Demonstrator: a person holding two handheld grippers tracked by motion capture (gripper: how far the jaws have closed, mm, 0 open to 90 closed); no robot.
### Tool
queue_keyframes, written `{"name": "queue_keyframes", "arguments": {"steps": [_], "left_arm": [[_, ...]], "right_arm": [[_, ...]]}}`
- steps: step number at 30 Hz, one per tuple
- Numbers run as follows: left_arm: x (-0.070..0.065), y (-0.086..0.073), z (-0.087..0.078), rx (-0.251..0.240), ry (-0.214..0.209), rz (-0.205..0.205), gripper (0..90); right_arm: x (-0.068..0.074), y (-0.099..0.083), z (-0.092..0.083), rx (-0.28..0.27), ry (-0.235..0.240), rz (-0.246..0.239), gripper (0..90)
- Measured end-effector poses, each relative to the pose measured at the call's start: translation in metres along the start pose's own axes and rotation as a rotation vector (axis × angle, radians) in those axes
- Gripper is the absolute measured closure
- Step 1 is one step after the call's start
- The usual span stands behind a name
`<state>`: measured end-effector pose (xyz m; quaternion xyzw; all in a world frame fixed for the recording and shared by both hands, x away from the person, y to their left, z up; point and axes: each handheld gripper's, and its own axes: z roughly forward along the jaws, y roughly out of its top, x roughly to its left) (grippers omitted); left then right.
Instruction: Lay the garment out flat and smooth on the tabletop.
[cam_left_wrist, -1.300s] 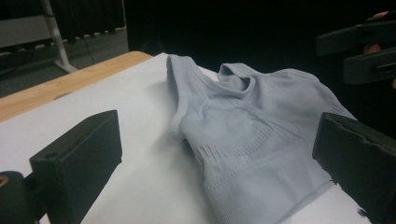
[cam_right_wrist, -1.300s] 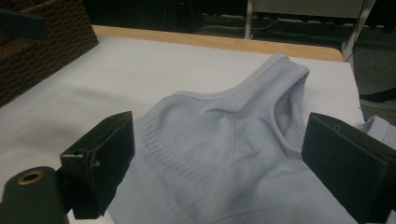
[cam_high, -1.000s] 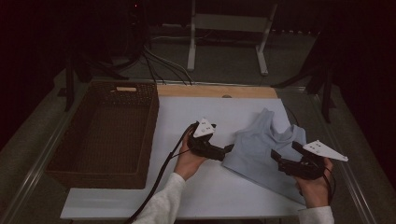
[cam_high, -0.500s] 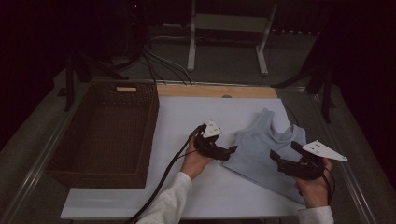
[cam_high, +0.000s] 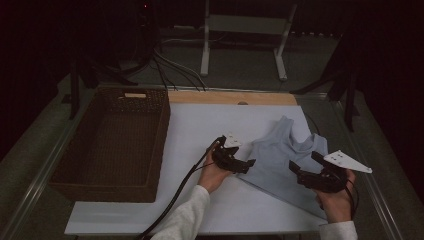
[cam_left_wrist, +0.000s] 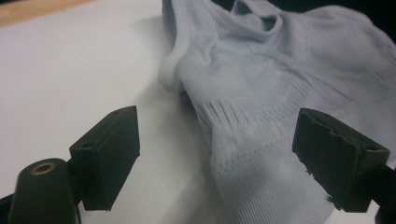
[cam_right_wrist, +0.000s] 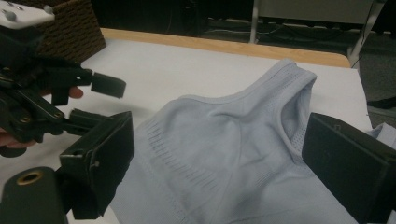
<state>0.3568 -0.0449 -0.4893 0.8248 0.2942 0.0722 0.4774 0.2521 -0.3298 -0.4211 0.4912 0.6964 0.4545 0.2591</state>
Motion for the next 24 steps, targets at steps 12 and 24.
{"name": "queue_keyframes", "arguments": {"steps": [12, 24], "left_arm": [[-0.011, -0.003, 0.023, 0.077, -0.031, -0.015, 27.8], [-0.014, 0.004, 0.023, 0.110, -0.096, -0.053, 79.2]], "right_arm": [[0.001, 0.001, -0.001, -0.002, -0.007, -0.012, 9.6], [0.001, 0.001, -0.002, -0.003, -0.009, -0.013, 9.7]]}}
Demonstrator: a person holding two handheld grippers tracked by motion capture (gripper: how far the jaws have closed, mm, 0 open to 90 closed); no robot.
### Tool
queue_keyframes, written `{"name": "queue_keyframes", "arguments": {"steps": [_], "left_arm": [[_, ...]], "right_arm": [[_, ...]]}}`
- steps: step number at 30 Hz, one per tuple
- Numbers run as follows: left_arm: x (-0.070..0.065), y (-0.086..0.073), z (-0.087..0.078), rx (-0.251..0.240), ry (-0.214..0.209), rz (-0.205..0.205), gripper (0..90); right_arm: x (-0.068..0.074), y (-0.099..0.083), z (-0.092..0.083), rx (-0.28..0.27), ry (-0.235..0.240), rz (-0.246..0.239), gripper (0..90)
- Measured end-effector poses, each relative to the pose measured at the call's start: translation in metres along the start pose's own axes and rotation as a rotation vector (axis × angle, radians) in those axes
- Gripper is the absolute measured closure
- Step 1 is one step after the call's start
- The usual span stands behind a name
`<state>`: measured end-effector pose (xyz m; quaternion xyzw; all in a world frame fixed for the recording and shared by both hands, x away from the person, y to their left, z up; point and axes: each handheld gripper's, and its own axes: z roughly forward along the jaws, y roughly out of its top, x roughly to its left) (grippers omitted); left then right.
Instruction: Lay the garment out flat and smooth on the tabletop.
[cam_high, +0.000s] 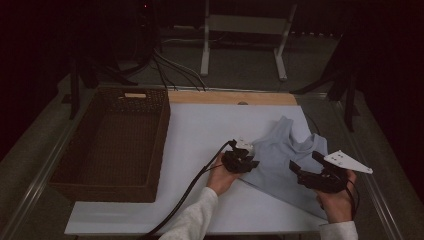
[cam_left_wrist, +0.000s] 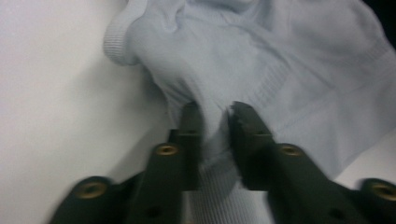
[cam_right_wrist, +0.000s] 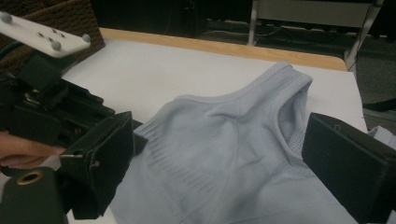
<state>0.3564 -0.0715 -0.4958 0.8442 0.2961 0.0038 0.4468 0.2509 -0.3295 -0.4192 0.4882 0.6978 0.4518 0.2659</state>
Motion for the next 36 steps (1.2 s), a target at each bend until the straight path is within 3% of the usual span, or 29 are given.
{"name": "queue_keyframes", "arguments": {"steps": [3, 16, 23, 36], "left_arm": [[0.000, 0.001, -0.002, 0.002, -0.008, 0.005, 84.9], [-0.001, 0.005, -0.014, -0.015, -0.014, 0.008, 85.7], [-0.002, 0.009, -0.024, -0.031, -0.040, 0.004, 86.0], [-0.004, 0.009, -0.038, -0.034, -0.023, 0.030, 86.1]], "right_arm": [[0.000, 0.000, 0.000, 0.000, -0.002, 0.000, 9.7], [-0.002, 0.000, -0.002, -0.003, -0.013, -0.002, 9.7], [-0.003, 0.000, -0.002, -0.006, -0.015, 0.000, 9.8], [-0.007, 0.001, -0.006, -0.017, -0.032, 0.014, 9.9]]}}
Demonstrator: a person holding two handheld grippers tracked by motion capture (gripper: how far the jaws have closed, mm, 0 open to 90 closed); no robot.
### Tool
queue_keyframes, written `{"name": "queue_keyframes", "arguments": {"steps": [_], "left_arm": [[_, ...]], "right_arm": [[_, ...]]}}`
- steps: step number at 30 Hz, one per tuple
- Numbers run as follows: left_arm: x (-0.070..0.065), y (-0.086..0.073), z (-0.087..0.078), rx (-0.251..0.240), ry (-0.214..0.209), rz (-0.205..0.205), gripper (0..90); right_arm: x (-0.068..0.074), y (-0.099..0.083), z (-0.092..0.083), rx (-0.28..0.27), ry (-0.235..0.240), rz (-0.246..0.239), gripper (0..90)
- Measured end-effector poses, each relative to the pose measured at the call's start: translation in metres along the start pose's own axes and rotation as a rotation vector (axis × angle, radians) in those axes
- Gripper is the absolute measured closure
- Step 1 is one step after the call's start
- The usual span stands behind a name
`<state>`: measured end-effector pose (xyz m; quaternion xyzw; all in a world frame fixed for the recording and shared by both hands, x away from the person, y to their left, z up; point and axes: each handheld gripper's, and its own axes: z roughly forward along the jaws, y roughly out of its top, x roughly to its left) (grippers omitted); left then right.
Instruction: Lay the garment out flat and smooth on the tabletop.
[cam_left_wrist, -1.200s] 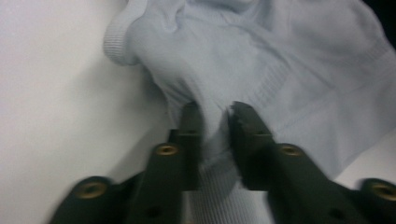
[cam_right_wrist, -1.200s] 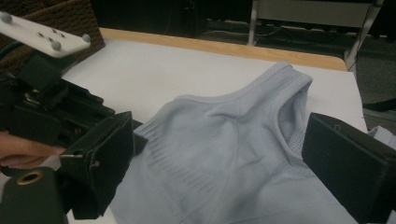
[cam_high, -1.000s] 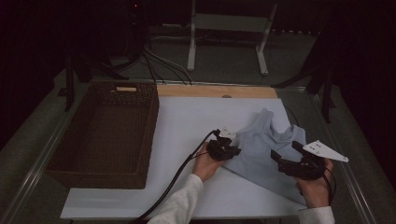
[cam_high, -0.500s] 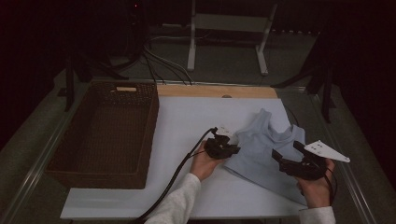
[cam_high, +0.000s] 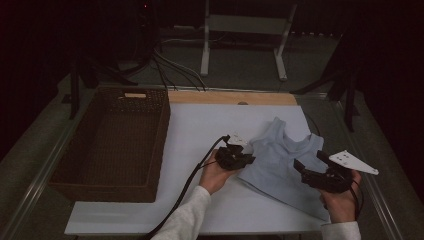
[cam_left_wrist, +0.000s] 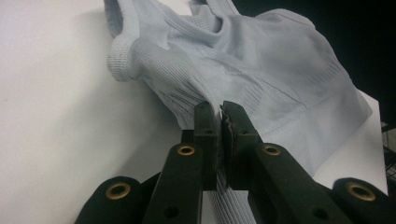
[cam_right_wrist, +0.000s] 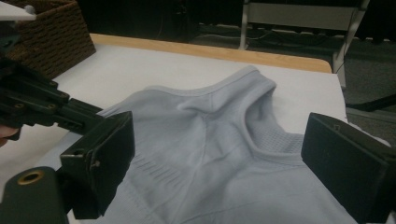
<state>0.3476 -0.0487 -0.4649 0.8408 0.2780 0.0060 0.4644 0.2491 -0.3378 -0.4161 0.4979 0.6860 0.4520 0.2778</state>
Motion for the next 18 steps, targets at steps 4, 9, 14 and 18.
{"name": "queue_keyframes", "arguments": {"steps": [4, 9, 14, 18], "left_arm": [[0.001, 0.000, -0.004, -0.006, 0.011, -0.001, 86.1], [0.005, -0.003, -0.010, -0.009, 0.021, -0.008, 86.1], [0.009, -0.006, -0.015, -0.012, 0.034, -0.018, 86.1], [0.012, -0.006, -0.018, -0.012, 0.041, -0.020, 86.1]], "right_arm": [[0.000, 0.000, 0.000, -0.002, -0.001, -0.004, 9.9], [0.000, 0.000, 0.000, -0.001, -0.004, -0.004, 9.9], [-0.001, 0.000, -0.001, -0.006, -0.014, -0.003, 10.0], [-0.001, 0.000, -0.001, -0.004, -0.017, -0.001, 10.0]]}}
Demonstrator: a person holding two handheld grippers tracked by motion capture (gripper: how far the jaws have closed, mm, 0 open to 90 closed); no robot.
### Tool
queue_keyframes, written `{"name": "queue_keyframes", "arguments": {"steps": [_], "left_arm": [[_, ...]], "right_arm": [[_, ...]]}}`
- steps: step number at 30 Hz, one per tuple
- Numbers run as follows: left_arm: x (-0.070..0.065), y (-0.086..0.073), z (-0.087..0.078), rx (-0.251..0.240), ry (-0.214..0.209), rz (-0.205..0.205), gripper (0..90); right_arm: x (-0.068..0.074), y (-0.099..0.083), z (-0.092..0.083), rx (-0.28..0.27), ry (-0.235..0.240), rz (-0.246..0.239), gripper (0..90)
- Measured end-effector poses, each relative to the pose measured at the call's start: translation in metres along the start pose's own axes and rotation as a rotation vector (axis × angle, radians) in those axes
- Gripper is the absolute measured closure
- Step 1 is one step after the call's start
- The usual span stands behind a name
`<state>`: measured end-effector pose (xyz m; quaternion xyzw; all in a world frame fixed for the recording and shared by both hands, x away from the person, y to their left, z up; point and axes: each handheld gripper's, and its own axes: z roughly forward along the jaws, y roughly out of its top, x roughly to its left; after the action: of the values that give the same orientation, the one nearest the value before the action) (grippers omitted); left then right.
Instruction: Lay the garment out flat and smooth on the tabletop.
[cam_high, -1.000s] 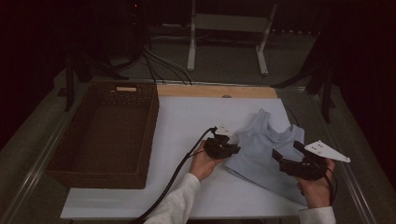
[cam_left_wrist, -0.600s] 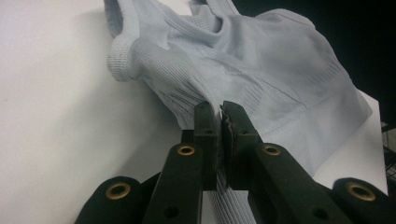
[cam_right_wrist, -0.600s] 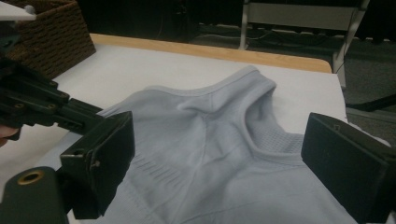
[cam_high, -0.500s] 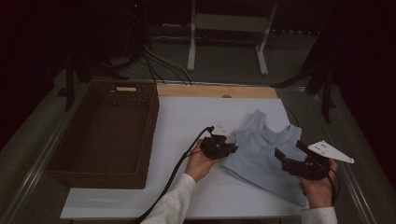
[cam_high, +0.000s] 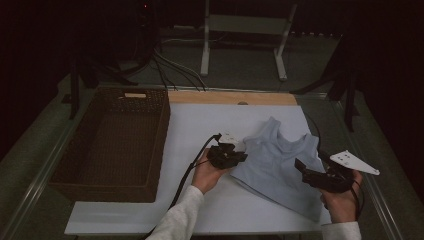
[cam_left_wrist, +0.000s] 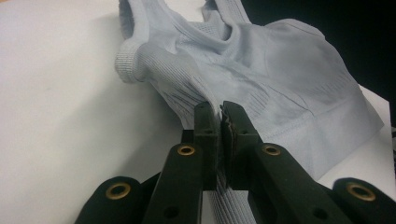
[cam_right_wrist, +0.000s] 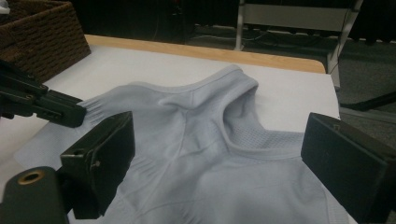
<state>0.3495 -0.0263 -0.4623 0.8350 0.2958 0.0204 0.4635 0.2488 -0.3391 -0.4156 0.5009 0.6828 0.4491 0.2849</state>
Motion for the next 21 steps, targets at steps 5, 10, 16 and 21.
{"name": "queue_keyframes", "arguments": {"steps": [5, 10, 16, 21], "left_arm": [[0.002, -0.001, -0.003, -0.004, 0.008, -0.005, 86.1], [0.005, -0.002, -0.006, -0.003, 0.016, -0.009, 86.2], [0.008, -0.002, -0.009, 0.000, 0.024, -0.008, 86.2], [0.011, -0.004, -0.011, -0.001, 0.028, -0.013, 86.2]], "right_arm": [[-0.003, 0.000, -0.002, -0.006, -0.008, 0.011, 10.0], [-0.006, 0.001, -0.004, -0.006, -0.017, 0.021, 10.2], [-0.010, 0.001, -0.004, -0.003, -0.034, 0.022, 10.6], [-0.012, 0.002, -0.004, 0.009, -0.058, 0.021, 11.4]]}}
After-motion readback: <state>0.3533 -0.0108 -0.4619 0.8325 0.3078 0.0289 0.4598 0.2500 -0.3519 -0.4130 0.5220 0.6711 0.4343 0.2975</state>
